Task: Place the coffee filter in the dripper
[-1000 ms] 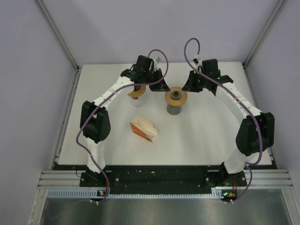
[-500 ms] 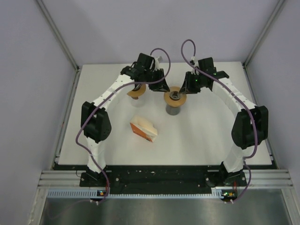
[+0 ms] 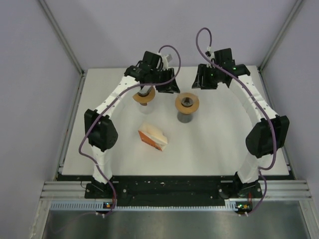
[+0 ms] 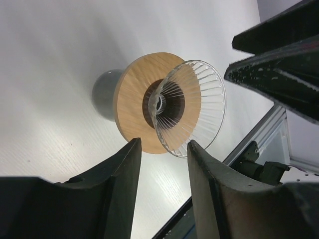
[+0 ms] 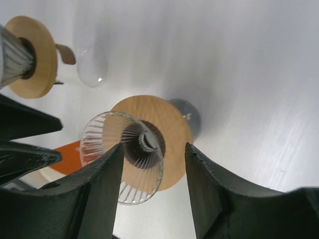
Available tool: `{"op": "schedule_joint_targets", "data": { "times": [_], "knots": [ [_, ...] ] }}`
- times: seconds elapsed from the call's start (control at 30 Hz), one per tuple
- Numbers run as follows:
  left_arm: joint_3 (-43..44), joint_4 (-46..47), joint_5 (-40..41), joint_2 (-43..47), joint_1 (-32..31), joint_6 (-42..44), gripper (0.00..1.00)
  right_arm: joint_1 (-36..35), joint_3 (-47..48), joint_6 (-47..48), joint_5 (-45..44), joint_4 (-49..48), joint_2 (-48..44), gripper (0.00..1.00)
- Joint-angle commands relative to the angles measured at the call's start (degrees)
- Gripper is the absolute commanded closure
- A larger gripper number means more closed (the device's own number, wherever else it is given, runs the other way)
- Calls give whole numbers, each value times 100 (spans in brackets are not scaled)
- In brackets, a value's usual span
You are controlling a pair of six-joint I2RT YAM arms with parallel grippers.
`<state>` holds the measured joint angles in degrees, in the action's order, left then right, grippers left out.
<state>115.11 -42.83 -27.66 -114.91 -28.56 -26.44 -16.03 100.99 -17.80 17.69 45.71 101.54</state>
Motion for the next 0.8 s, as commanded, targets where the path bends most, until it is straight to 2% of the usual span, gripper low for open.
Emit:
{"op": "schedule_joint_targets", "data": {
  "times": [0.0, 0.13, 0.27, 0.43, 0.53, 0.6, 0.67, 0.77],
  "knots": [
    [460, -164, -222, 521, 17, 857, 52, -259, 588, 653, -1239, 316, -300, 47],
    [425, -654, -354, 1084, 43, 1885, 41, -716, 90, 1401, -1585, -298, -1142, 42],
    [232, -1332, -609, 1629, 192, 2852, 31, -1190, -1245, 1963, -1129, -1624, -2145, 35],
    [-269, -2062, -434, 2235, 377, 3591, 24, -2244, -2731, 2675, -856, -2706, -2946, 33],
    [-629, -2300, -363, 2578, 683, 3724, 21, -2755, -3479, 3028, -453, -3111, -3183, 33],
    [-997, -2274, -372, 2886, 1008, 3777, 20, -2879, -3953, 2941, 108, -3470, -3306, 36],
    [-1471, -2125, -232, 3158, 1333, 3795, 20, -2993, -4384, 2678, 532, -3963, -3246, 44],
    [-1973, -1993, 6, 3449, 1677, 3883, 20, -3379, -4860, 2790, 272, -4334, -2957, 53]
  ]
}}
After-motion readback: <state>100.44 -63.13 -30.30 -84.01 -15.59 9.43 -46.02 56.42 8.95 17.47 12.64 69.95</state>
